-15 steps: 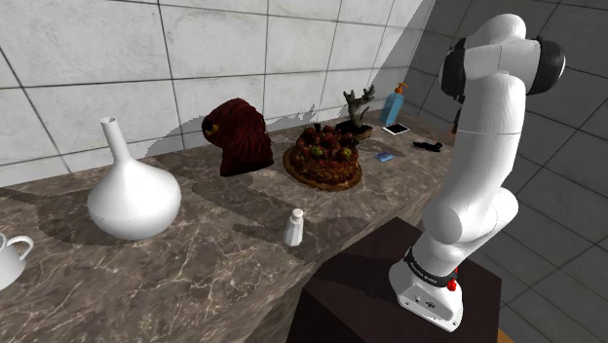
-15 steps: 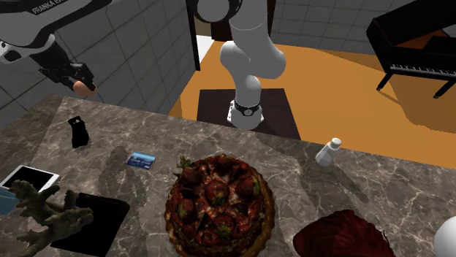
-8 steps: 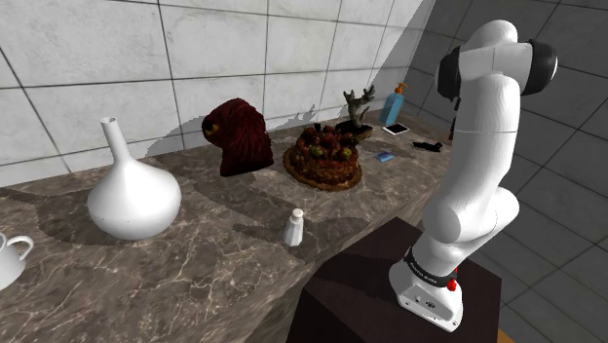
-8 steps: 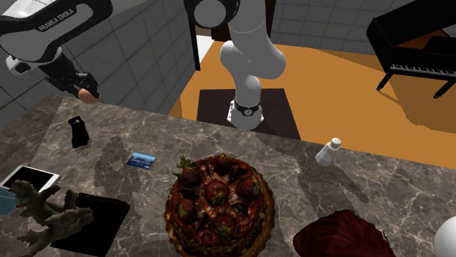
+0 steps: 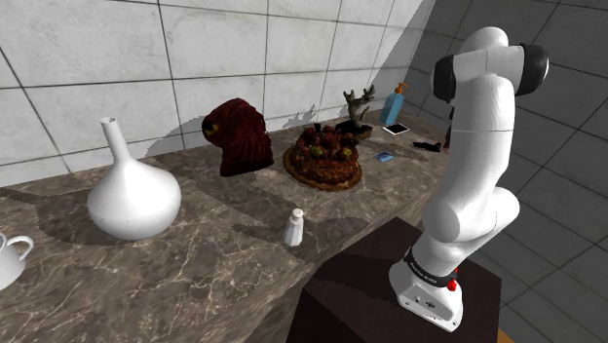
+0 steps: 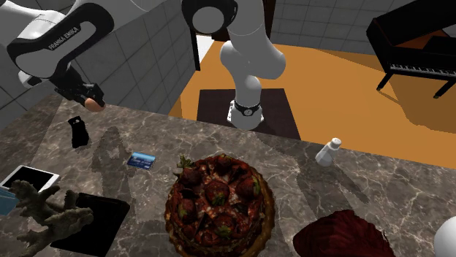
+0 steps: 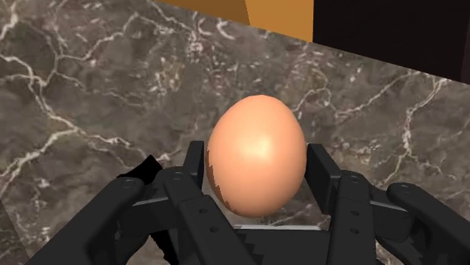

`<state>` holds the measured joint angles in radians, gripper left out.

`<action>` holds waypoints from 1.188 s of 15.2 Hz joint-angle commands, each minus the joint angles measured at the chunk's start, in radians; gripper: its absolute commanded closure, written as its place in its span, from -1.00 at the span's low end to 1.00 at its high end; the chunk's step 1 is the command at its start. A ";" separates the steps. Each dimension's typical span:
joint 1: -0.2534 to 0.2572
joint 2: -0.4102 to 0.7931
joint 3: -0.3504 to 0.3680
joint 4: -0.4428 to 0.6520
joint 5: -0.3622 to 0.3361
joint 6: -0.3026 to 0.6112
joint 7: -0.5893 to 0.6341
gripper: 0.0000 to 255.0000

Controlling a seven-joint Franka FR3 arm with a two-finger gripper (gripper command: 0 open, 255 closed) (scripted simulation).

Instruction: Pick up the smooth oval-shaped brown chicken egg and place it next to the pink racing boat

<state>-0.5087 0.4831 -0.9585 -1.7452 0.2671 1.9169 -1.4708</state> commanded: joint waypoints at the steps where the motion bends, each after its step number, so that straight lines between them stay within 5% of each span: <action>1: -0.002 0.010 0.007 -0.018 0.010 0.025 -0.003 1.00; 13: -0.017 0.043 0.030 -0.049 0.038 0.080 -0.015 1.00; 14: -0.017 0.043 0.030 -0.048 0.038 0.080 -0.015 -1.00; 18: -0.017 0.043 0.030 -0.049 0.038 0.080 -0.015 -1.00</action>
<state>-0.5254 0.5261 -0.9286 -1.7937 0.3053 1.9969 -1.4858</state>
